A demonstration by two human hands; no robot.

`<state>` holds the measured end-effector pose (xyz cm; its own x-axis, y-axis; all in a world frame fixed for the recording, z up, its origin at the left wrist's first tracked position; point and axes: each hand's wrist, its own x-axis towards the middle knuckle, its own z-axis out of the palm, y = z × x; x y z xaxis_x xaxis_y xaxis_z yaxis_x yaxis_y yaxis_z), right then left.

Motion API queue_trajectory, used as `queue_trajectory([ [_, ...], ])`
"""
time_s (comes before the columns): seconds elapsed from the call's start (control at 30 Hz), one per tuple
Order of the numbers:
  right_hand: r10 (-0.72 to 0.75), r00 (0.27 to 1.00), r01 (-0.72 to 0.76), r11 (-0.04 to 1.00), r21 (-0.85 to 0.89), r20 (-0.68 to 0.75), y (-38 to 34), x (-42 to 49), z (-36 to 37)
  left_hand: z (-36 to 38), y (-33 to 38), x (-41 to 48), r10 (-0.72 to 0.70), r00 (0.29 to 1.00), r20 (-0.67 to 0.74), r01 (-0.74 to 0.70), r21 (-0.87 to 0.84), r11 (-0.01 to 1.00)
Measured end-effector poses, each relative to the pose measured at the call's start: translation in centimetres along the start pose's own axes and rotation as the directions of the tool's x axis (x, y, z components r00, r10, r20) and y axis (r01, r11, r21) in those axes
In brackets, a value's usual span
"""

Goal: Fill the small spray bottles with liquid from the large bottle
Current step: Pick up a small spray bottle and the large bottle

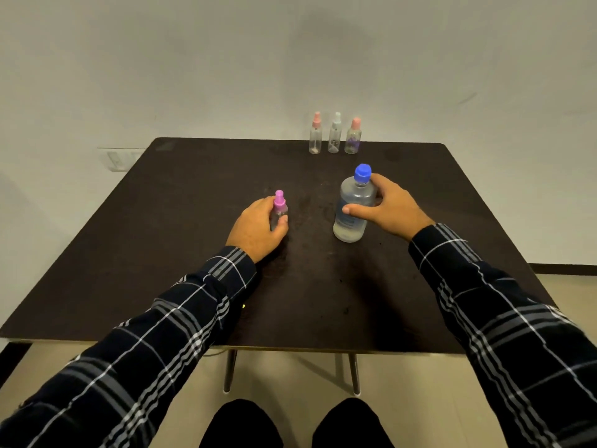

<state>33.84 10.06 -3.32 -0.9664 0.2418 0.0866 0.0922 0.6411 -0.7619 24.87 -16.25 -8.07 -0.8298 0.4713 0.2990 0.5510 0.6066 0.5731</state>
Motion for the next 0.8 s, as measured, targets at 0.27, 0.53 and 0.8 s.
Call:
queue_trajectory([
  [0.27, -0.006, 1.0, 0.006, 1.0, -0.021, -0.028, -0.5, -1.6, 0.6, 0.6, 0.2, -1.3, -0.023, 1.0, -0.016, 0.023, -0.016, 1.0],
  [0.53, 0.003, 1.0, -0.004, 0.999, -0.041, -0.024, -1.4, -3.2, 1.4, 0.0, 0.0, -2.7, -0.019, 1.0, -0.006, 0.019, -0.017, 1.0],
  [0.8, 0.014, 1.0, -0.015, 0.999, -0.05, -0.024, -2.0, -5.3, 1.5, -0.7, 0.2, -3.6, -0.048, 0.999, 0.006, 0.048, -0.029, 0.998],
])
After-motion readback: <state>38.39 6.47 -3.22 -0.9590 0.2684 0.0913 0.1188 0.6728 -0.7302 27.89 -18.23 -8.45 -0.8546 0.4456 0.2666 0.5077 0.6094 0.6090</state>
